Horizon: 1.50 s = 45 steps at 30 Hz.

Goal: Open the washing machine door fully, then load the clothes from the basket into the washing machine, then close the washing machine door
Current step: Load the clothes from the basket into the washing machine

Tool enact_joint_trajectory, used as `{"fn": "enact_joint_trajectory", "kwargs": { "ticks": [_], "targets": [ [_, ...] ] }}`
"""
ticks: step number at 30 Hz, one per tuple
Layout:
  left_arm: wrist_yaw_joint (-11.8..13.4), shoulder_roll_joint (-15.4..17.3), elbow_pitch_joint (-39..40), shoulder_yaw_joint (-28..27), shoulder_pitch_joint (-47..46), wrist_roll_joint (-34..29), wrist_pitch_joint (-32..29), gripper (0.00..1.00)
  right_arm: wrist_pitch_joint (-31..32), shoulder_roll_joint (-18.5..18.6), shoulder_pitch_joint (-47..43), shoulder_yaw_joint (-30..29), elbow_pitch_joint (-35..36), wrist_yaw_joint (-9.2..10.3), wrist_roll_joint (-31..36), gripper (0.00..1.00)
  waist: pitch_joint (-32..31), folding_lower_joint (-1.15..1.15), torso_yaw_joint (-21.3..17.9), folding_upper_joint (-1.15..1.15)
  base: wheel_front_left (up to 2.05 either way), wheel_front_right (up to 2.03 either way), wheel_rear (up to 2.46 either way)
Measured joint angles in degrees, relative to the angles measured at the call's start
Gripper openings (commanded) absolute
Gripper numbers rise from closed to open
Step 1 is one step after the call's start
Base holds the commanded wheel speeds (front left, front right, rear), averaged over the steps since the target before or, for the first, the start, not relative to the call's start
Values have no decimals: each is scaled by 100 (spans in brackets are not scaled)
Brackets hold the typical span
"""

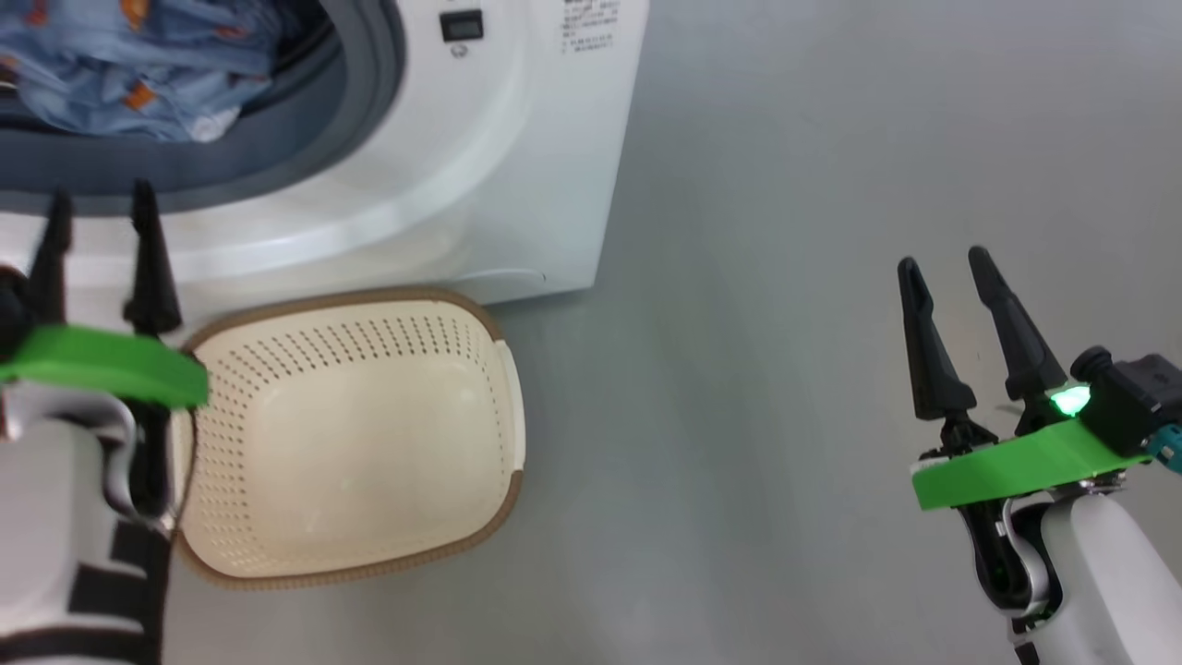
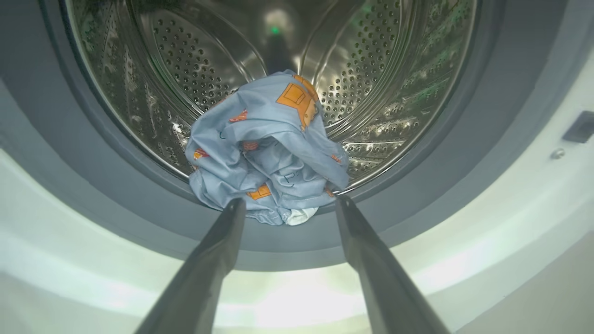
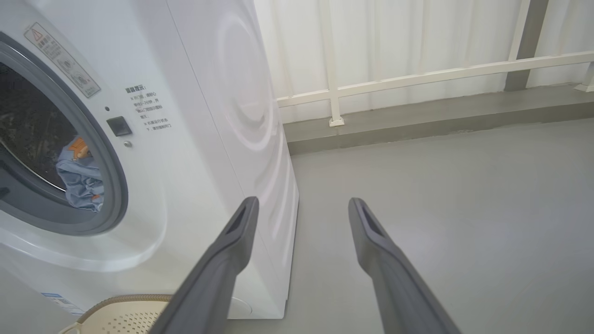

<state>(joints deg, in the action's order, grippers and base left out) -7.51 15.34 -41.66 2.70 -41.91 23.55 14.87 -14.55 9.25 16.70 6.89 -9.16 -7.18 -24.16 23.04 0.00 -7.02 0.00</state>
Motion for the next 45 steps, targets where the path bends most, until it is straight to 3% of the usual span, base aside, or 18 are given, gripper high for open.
{"fn": "enact_joint_trajectory", "kwargs": {
  "ticks": [25,45],
  "targets": [
    [0,-381,1225,-499,2521,-443,-1,100,0,344,-1070,-35,-174,0,-57,100,-1597,0,427,0,0,0,0],
    [0,-554,1949,-723,3554,-558,-1,100,1,358,-1523,-207,-146,0,-57,100,-2029,0,625,0,0,0,0]
  ]
}}
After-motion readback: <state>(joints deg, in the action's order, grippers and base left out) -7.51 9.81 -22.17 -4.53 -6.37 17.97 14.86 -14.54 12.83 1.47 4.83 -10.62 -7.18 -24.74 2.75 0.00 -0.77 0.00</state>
